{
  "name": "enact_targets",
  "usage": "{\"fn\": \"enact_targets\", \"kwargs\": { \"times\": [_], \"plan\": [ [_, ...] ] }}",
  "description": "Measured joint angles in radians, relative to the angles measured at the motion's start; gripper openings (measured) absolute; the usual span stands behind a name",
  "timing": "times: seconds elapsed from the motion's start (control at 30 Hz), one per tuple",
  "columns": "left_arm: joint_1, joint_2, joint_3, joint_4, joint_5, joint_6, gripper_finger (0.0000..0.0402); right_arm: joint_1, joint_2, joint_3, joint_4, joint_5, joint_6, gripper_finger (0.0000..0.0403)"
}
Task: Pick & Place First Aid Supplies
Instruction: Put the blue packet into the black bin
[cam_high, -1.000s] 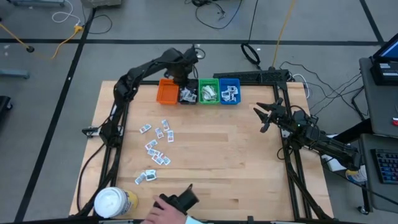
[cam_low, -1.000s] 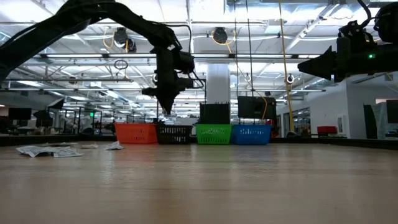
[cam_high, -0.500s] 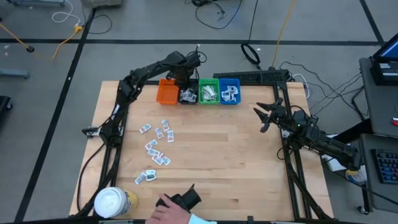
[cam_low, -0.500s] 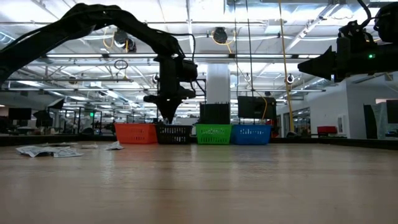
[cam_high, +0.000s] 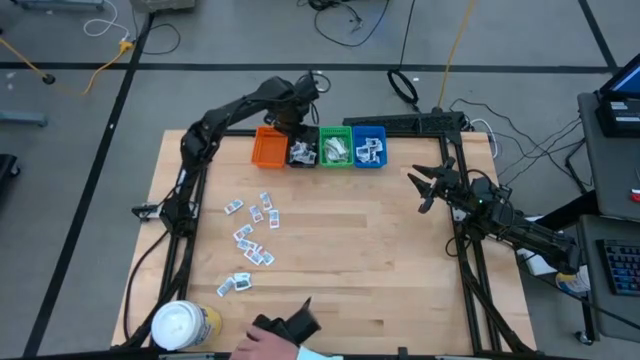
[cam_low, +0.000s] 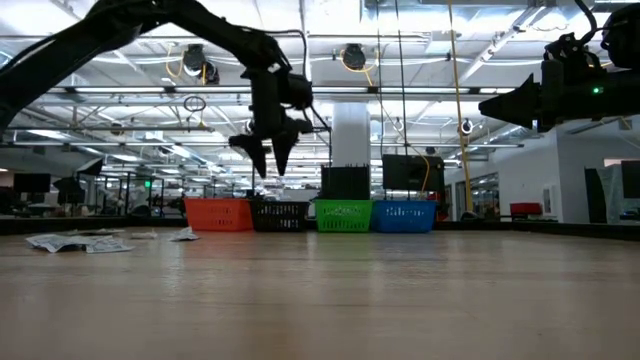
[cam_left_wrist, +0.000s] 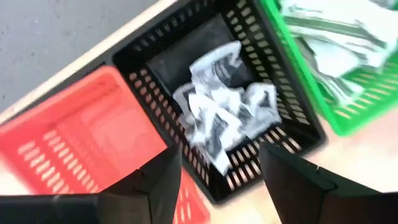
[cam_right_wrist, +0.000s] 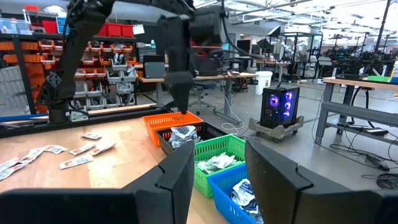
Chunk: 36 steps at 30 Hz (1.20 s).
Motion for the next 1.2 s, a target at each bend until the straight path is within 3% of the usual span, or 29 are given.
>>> {"fn": "enact_targets", "kwargs": {
  "times": [0.4, 0.8, 1.2],
  "plan": [
    [-0.058, -0.071, -0.022, -0.103, 0.045, -0.073, 0.0223, 0.0, 0.0, 0.0, 0.0, 0.0, 0.0, 0.0139],
    [-0.313, -0.325, -0.545, 0.145, 0.093, -0.249, 0.0223, 0.0, 0.0, 0.0, 0.0, 0.0, 0.0, 0.0139],
    [-0.603, -0.579, -0.907, 0.271, 0.156, -0.52, 0.0223, 0.0, 0.0, 0.0, 0.0, 0.0, 0.0, 0.0139]
  ]
}}
